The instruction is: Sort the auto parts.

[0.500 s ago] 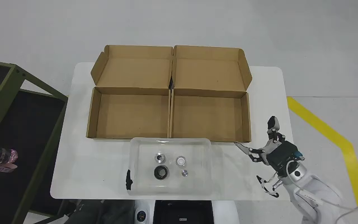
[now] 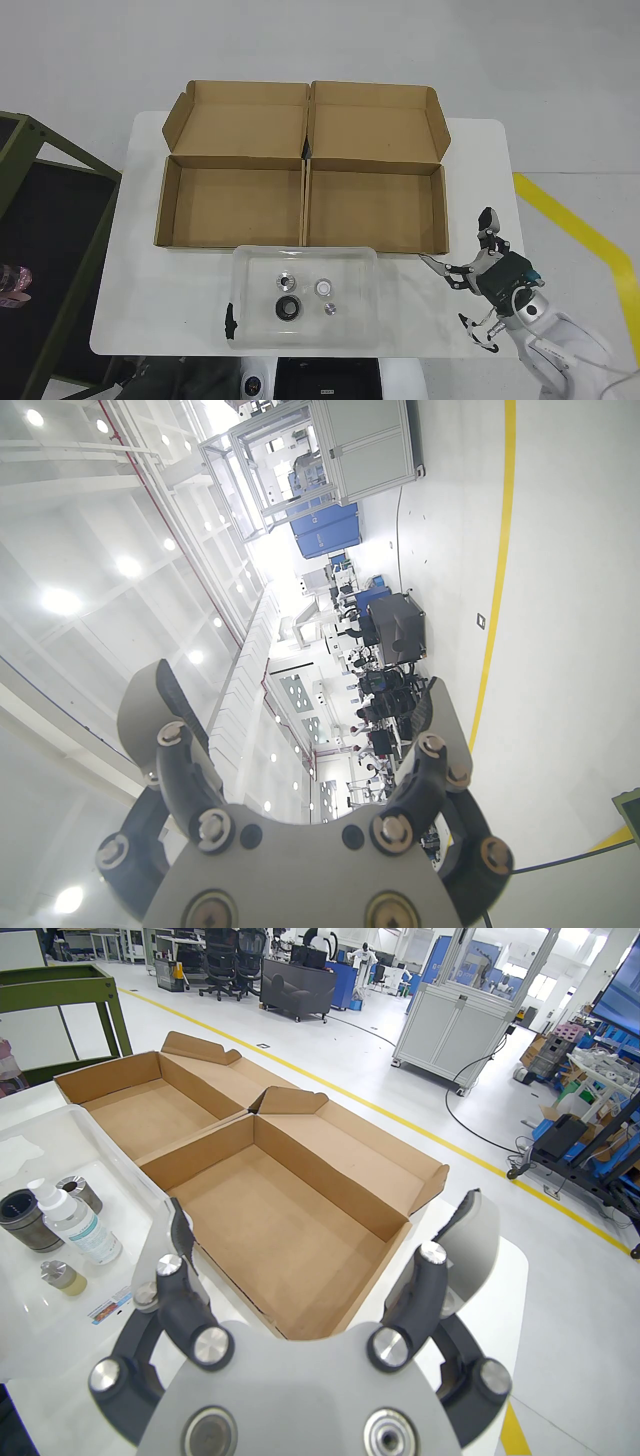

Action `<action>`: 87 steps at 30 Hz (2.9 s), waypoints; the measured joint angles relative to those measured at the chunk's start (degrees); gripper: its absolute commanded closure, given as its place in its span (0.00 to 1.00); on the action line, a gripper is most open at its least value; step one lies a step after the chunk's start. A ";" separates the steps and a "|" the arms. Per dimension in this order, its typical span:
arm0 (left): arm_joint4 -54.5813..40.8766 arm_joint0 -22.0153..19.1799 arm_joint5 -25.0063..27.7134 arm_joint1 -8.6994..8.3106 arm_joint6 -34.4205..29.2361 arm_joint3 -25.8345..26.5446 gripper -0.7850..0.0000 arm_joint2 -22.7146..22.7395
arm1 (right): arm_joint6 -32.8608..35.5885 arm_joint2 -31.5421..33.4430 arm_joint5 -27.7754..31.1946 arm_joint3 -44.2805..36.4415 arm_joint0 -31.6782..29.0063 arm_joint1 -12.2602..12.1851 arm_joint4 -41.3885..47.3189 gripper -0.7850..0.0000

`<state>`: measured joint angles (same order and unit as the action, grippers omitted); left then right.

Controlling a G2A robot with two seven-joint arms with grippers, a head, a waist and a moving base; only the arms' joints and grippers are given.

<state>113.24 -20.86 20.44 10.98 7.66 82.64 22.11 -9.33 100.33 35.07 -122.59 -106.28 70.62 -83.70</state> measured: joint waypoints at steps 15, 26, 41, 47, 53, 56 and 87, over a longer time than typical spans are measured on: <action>0.00 0.00 0.00 0.00 0.00 0.00 0.00 0.00 | 2.31 -1.02 1.58 0.10 0.93 -0.21 0.90 0.00; 0.00 0.00 0.00 0.00 0.00 0.00 0.00 0.00 | 17.43 -9.24 13.00 1.45 10.52 -1.22 5.33 0.00; 0.00 0.00 0.00 0.00 0.00 0.00 0.00 0.00 | 32.69 -23.01 19.23 2.98 19.53 -1.88 8.17 0.00; 0.00 0.00 0.00 0.00 0.00 0.00 0.00 0.00 | 37.09 -28.43 19.26 3.42 21.75 -1.95 8.16 0.00; 0.00 0.00 0.00 0.00 0.00 0.00 0.00 0.00 | 40.36 -34.26 17.30 4.08 23.53 -1.79 6.78 0.00; 0.00 0.00 0.00 0.00 0.00 0.00 0.00 0.00 | 40.85 -36.60 16.22 4.82 24.35 -1.69 6.40 0.00; 0.00 0.00 0.00 0.00 0.00 0.00 0.00 0.00 | 43.77 -40.98 12.68 12.02 29.33 -2.74 8.51 0.51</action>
<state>113.24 -20.86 20.44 10.98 7.66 82.64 22.11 34.44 59.35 47.75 -110.57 -76.95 67.88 -75.19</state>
